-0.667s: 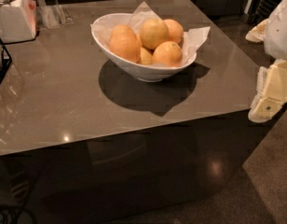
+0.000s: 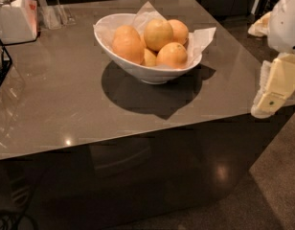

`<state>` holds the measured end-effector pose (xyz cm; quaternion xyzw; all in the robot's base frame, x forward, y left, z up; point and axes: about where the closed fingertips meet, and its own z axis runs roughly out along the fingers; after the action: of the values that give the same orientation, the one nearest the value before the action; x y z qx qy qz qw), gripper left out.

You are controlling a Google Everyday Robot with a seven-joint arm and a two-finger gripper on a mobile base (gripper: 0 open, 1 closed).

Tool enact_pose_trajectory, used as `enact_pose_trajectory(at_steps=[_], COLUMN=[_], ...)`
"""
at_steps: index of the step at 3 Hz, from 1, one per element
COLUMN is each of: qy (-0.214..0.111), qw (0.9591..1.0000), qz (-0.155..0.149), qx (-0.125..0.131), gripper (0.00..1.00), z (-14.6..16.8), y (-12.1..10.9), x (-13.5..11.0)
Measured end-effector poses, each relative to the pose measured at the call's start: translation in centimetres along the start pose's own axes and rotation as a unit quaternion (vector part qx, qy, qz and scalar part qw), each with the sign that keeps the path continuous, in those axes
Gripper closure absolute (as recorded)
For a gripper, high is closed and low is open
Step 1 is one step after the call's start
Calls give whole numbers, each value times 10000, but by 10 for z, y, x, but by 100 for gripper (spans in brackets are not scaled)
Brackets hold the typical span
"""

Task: Pick orange from white bowl

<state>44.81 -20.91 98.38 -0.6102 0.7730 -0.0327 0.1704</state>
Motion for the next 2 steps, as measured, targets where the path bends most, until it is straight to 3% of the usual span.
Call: enact_pose_trajectory(at_steps=[1,2], qy=[-146,-477], qw=[9989,9943], qz=[-439,-937], qx=[-20,-164], gripper=[0,0], z=[0,8], y=[-22,-49], x=[-33,-82])
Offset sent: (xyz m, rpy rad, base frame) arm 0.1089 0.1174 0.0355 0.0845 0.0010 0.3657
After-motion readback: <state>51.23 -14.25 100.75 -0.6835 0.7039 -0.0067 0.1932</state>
